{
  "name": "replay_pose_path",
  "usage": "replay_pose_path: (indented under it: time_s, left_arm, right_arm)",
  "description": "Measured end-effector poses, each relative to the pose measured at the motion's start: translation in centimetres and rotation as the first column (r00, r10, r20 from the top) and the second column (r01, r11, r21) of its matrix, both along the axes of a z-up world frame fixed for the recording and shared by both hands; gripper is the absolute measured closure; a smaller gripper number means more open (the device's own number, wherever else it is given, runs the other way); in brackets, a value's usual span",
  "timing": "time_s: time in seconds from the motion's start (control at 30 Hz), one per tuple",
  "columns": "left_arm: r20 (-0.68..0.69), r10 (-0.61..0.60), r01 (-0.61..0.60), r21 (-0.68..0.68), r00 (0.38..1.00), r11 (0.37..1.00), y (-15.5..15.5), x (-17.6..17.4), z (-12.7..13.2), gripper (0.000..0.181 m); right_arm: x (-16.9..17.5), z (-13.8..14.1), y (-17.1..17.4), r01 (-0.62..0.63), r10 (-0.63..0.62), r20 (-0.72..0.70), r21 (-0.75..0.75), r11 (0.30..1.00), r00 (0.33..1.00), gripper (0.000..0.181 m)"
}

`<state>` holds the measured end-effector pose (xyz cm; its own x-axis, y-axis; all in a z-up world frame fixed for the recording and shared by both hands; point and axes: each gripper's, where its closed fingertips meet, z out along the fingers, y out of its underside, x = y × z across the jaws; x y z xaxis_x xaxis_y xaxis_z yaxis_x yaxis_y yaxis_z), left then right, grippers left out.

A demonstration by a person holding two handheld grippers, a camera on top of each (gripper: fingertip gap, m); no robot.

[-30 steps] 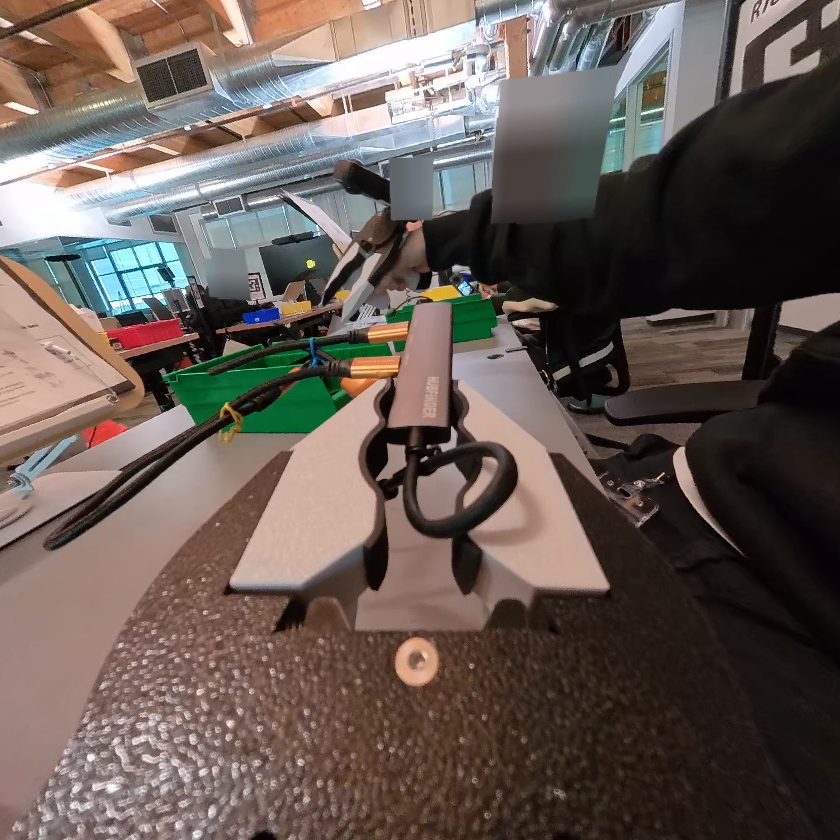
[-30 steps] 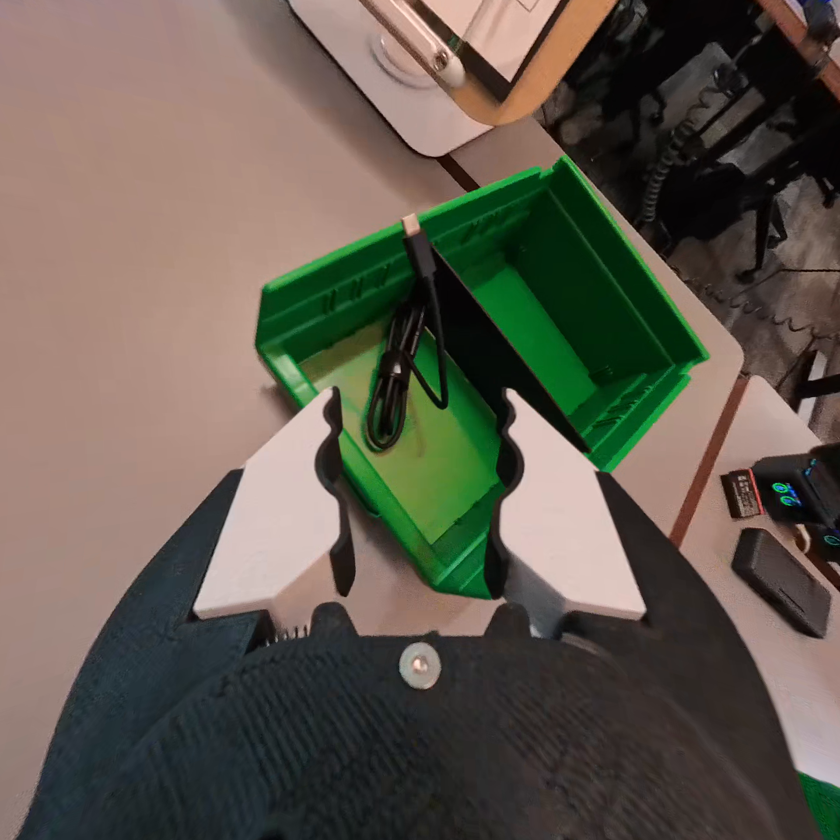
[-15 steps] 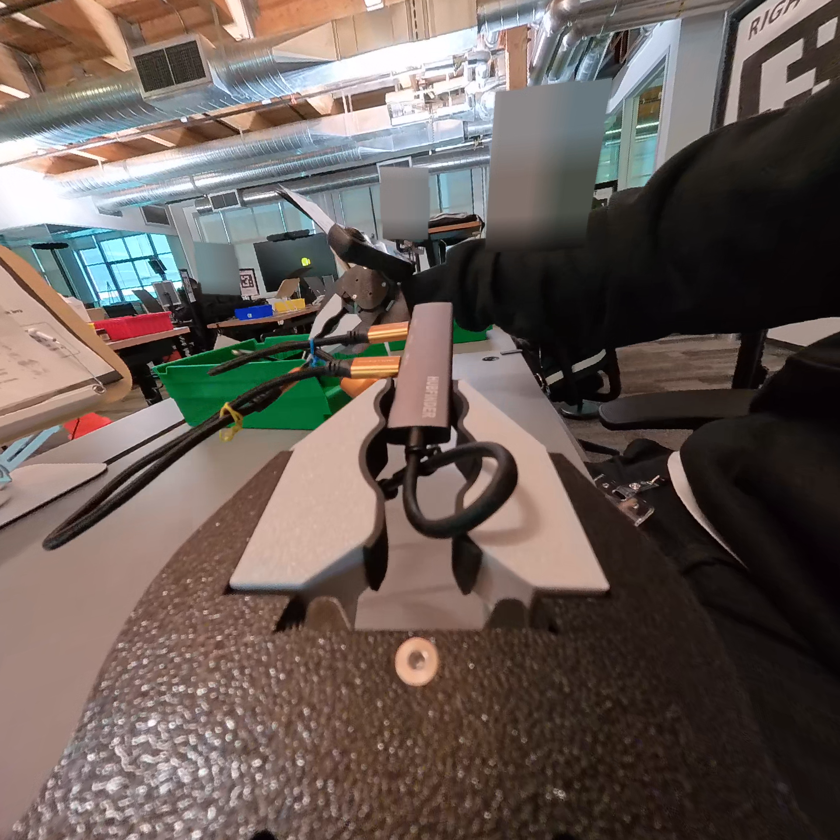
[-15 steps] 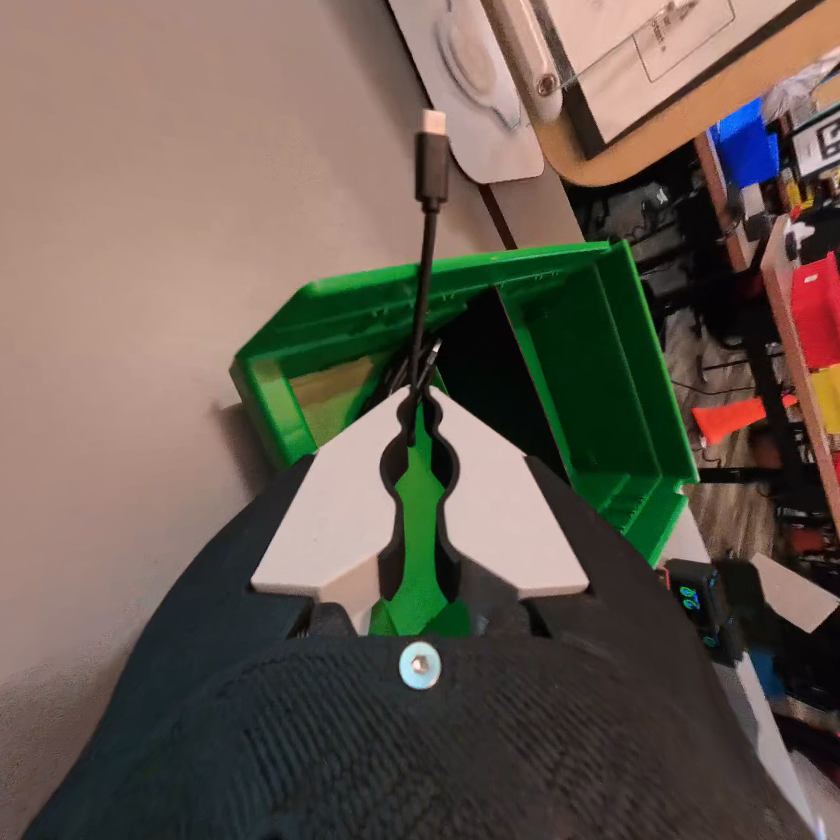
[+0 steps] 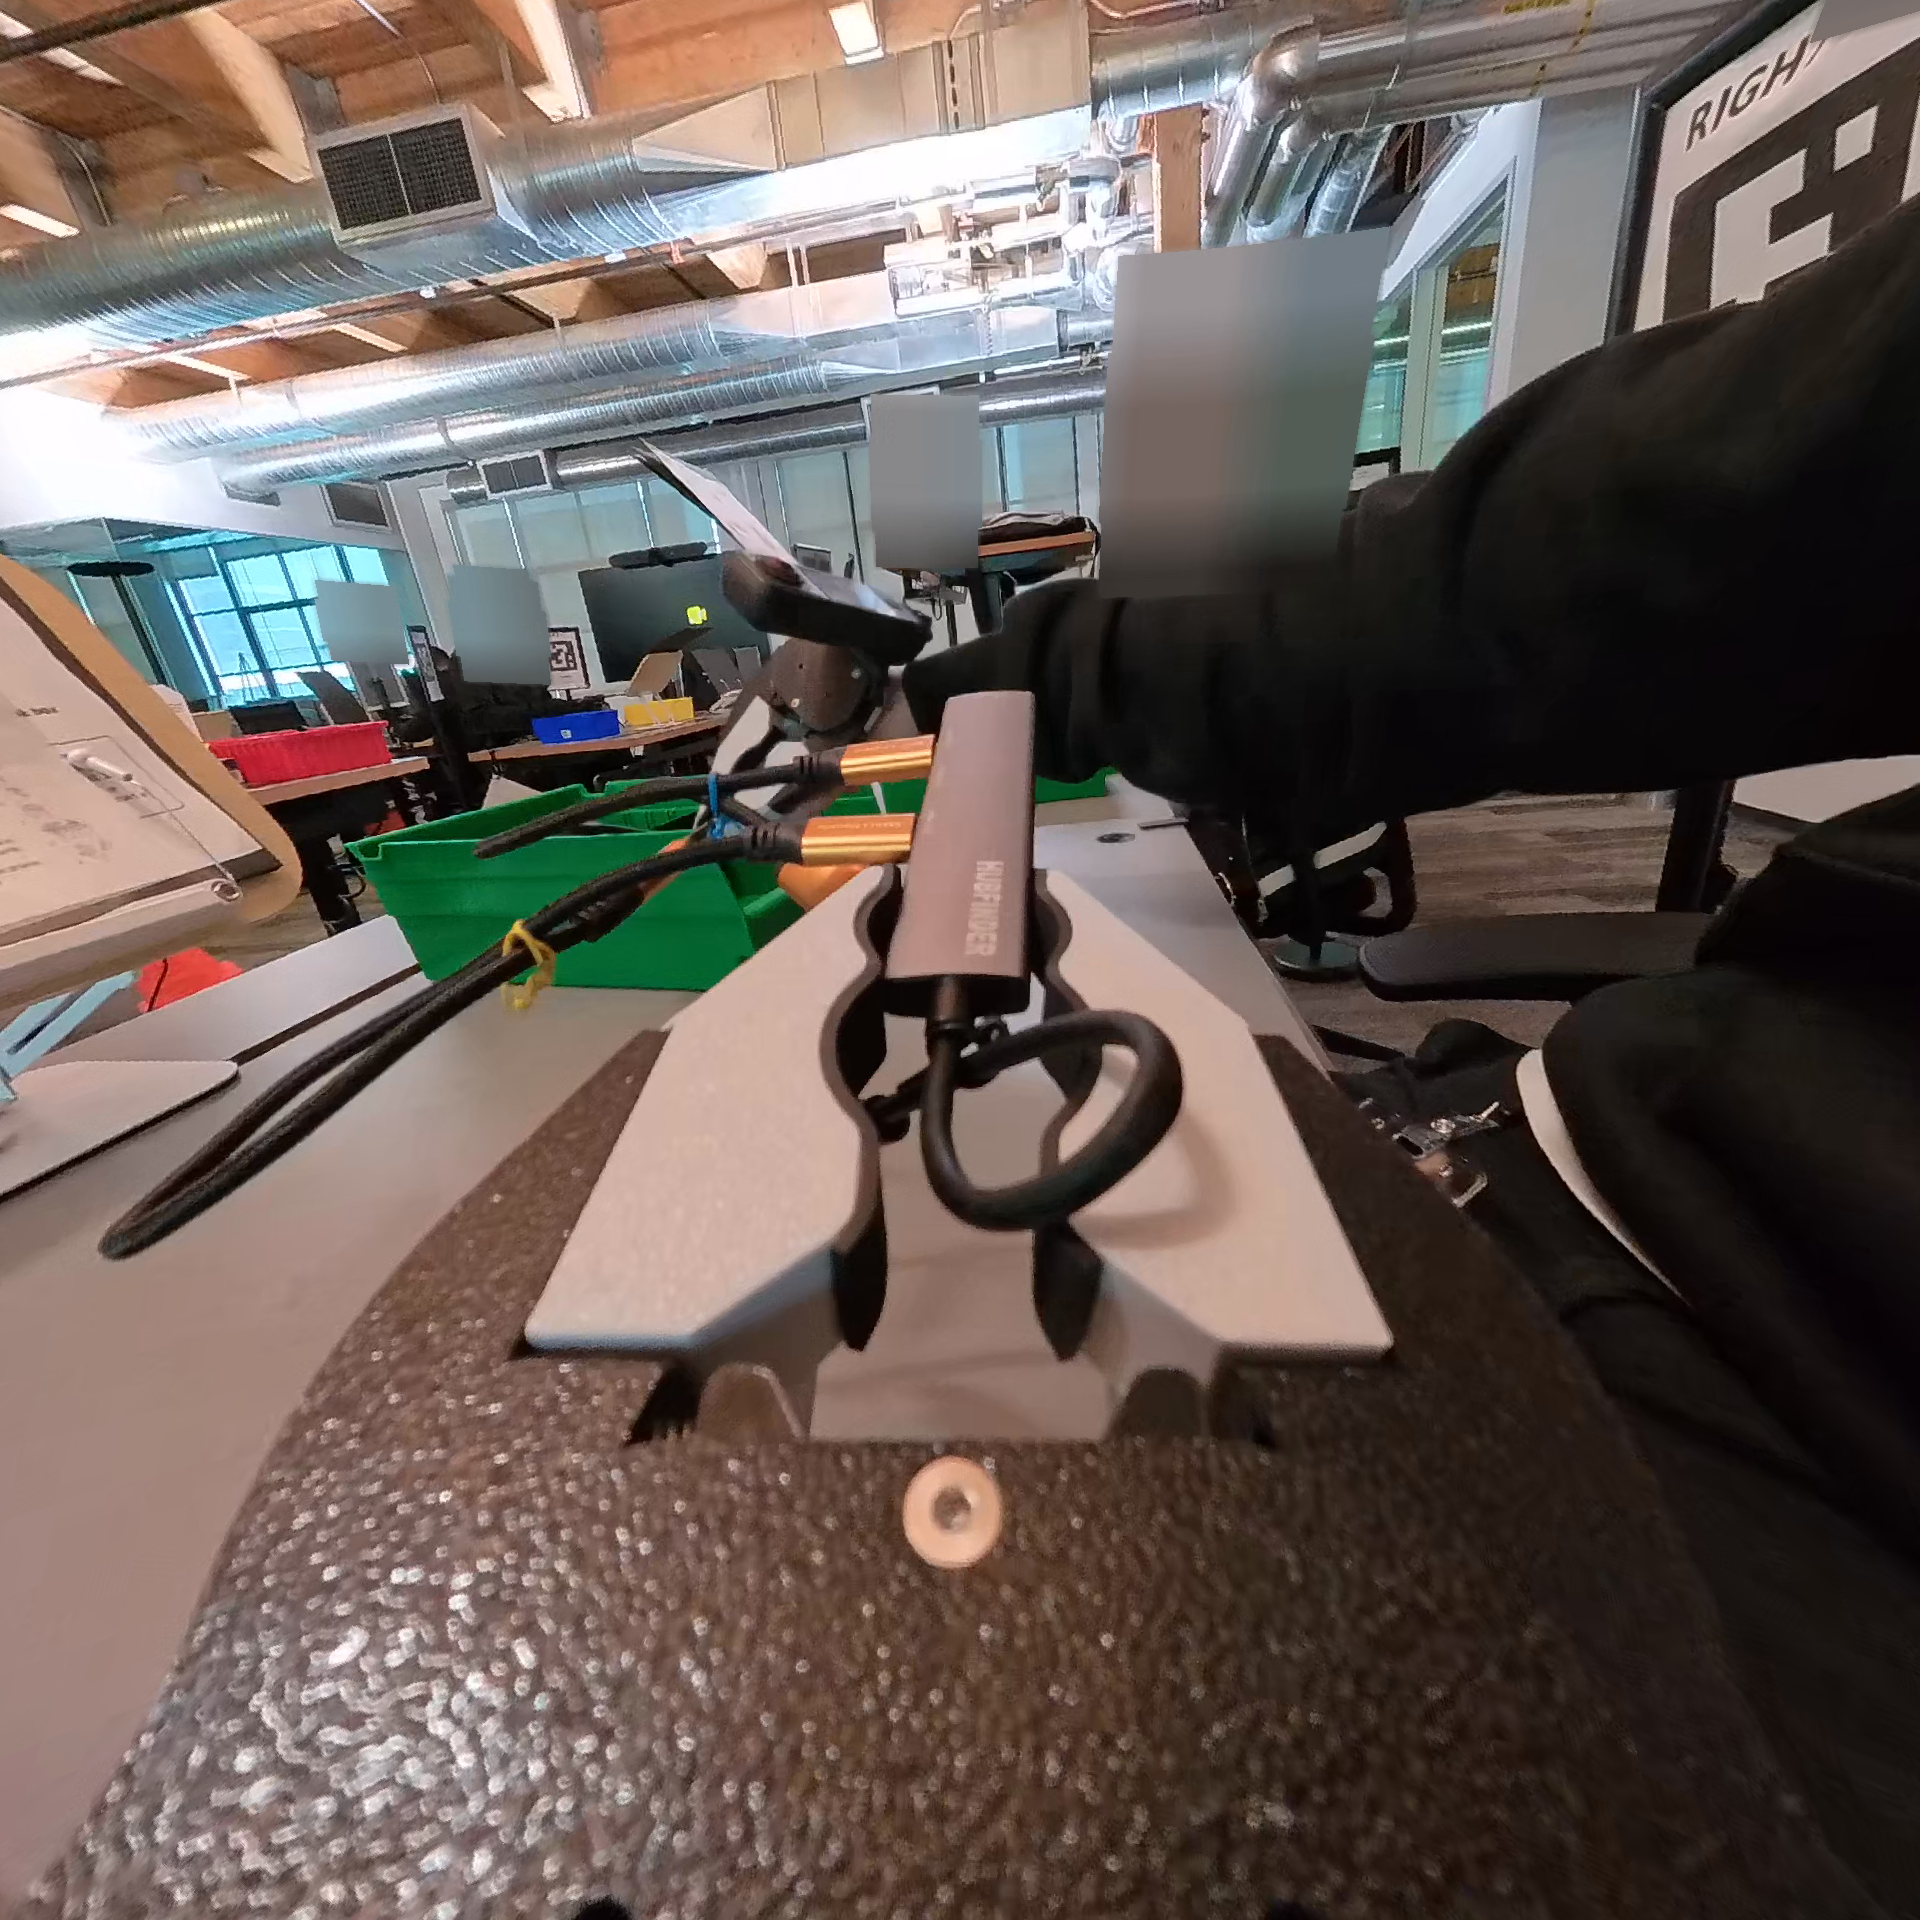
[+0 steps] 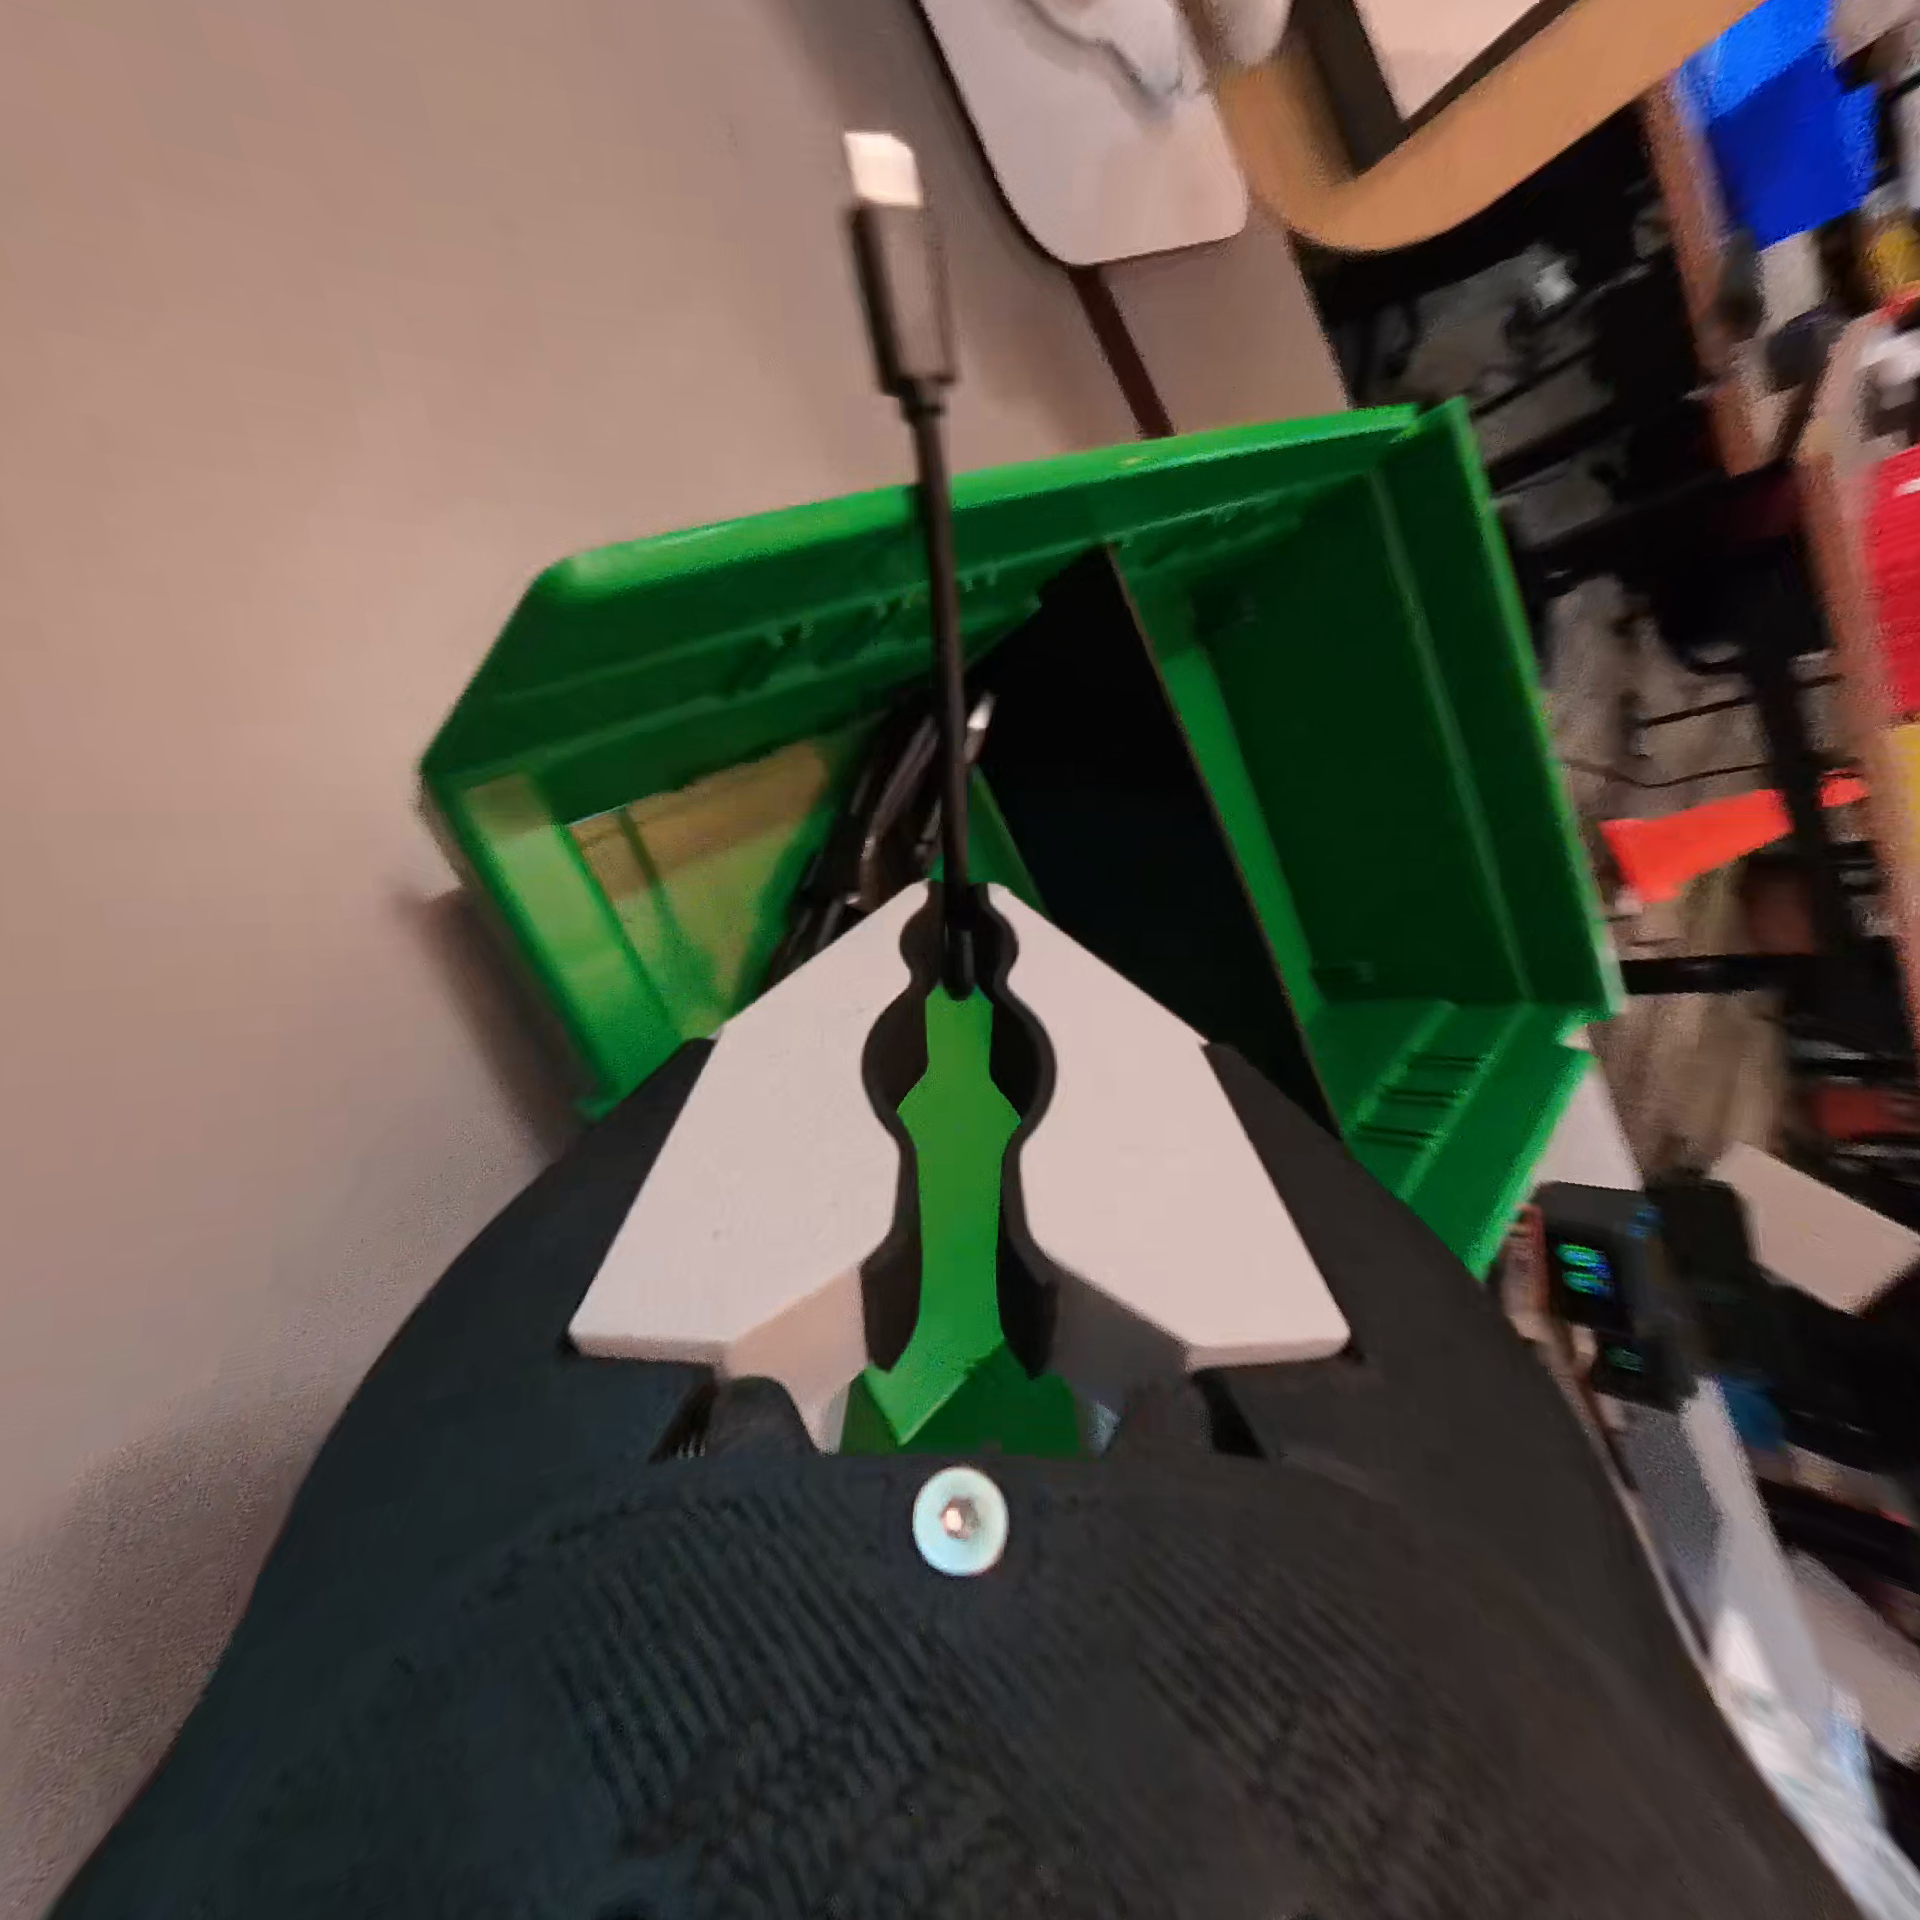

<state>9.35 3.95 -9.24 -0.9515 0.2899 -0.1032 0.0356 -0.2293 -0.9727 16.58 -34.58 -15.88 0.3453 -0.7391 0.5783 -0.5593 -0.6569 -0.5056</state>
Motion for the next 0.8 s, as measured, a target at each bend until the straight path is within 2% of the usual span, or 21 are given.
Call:
replay_pose_path:
  time_s: [0.03,0.1,0.2,0.27,0.3,0.33,0.4,0.47,0.53,0.6,0.7,0.73,0.77,0.8]
  left_arm:
    - [0.0,0.003,-0.003,0.003,1.0,1.0,0.0,0.0,0.0,0.159]
    - [0.0,0.005,-0.005,0.001,1.0,1.0,0.1,0.1,0.0,0.159]
    - [-0.007,0.011,-0.011,-0.014,1.0,1.0,0.4,0.3,0.3,0.159]
    - [-0.018,0.01,-0.01,-0.023,1.0,1.0,0.6,0.5,0.4,0.159]
    - [-0.022,0.009,-0.01,-0.025,1.0,1.0,0.6,0.6,0.4,0.159]
    - [-0.024,0.009,-0.009,-0.026,1.0,1.0,0.6,0.6,0.4,0.159]
    - [-0.02,0.005,-0.005,-0.023,1.0,1.0,0.5,0.4,0.4,0.159]
    - [-0.019,0.0,-0.001,-0.022,1.0,1.0,0.5,0.3,0.4,0.159]
    - [-0.018,-0.004,0.004,-0.022,1.0,1.0,0.5,0.1,0.4,0.159]
    - [-0.016,-0.004,0.004,-0.018,1.0,1.0,0.4,0.1,0.4,0.159]
    - [-0.01,-0.005,0.005,-0.023,1.0,1.0,0.6,0.1,0.5,0.159]
    - [-0.009,-0.011,0.011,-0.025,1.0,1.0,0.6,0.0,0.5,0.159]
    - [-0.006,-0.022,0.022,-0.025,1.0,0.999,0.7,-0.1,0.5,0.159]
    - [-0.001,-0.041,0.041,-0.023,0.999,0.999,0.7,-0.3,0.4,0.159]
  right_arm:
    - [0.3,0.4,-0.5,0.011,-0.01,0.024,-0.054,0.998,1.0,0.179]
    - [0.4,1.8,-3.0,0.074,-0.061,0.055,-0.274,0.959,0.997,0.178]
    - [-0.3,4.7,-6.3,0.073,-0.068,0.032,-0.647,0.759,0.997,0.179]
    - [-1.0,5.6,-7.8,0.069,-0.107,-0.001,-0.761,0.645,0.994,0.179]
    - [-1.4,5.7,-8.4,0.079,-0.136,-0.008,-0.781,0.619,0.991,0.179]
    - [-1.6,5.4,-8.6,0.084,-0.153,-0.017,-0.776,0.625,0.988,0.179]
    - [-2.1,3.0,-8.4,0.066,-0.176,-0.085,-0.707,0.704,0.981,0.178]
    - [-2.3,-0.1,-6.3,-0.011,-0.114,-0.187,-0.562,0.827,0.976,0.173]
    - [-2.3,-1.5,-4.6,-0.023,-0.081,-0.219,-0.436,0.9,0.972,0.145]
    - [-2.2,-0.6,-3.5,0.016,-0.082,-0.174,-0.351,0.936,0.981,0.133]
    - [-2.7,2.7,-1.1,0.109,-0.12,-0.059,-0.157,0.981,0.991,0.112]
    - [-3.0,3.7,1.0,0.108,-0.108,-0.016,-0.039,0.993,0.994,0.107]
    - [-3.4,4.4,4.4,0.055,-0.057,0.009,0.131,0.99,0.998,0.105]
    - [-4.3,4.9,9.1,-0.049,0.045,0.02,0.336,0.941,0.999,0.097]
